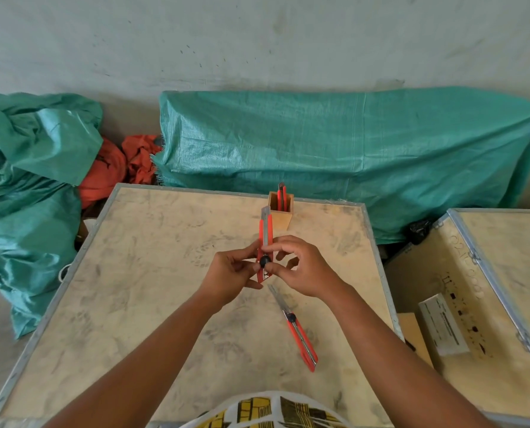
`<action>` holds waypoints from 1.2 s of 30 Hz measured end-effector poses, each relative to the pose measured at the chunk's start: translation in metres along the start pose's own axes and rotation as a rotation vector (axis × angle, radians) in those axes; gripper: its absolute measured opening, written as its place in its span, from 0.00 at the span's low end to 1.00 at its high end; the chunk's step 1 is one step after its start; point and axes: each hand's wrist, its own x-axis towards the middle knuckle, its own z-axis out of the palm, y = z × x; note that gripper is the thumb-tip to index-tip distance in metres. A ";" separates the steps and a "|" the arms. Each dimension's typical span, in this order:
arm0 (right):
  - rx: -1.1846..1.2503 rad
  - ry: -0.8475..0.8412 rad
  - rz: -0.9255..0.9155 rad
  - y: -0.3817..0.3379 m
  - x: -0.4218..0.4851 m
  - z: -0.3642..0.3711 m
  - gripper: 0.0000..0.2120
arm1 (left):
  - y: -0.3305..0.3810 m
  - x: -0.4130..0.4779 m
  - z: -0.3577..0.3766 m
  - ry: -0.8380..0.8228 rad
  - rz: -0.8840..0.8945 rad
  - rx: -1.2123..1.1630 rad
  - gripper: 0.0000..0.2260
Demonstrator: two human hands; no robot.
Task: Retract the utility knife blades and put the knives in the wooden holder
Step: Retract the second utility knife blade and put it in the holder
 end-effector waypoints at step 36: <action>0.251 0.326 0.141 0.048 0.091 -0.049 0.10 | 0.029 0.108 0.017 -0.005 0.018 0.078 0.18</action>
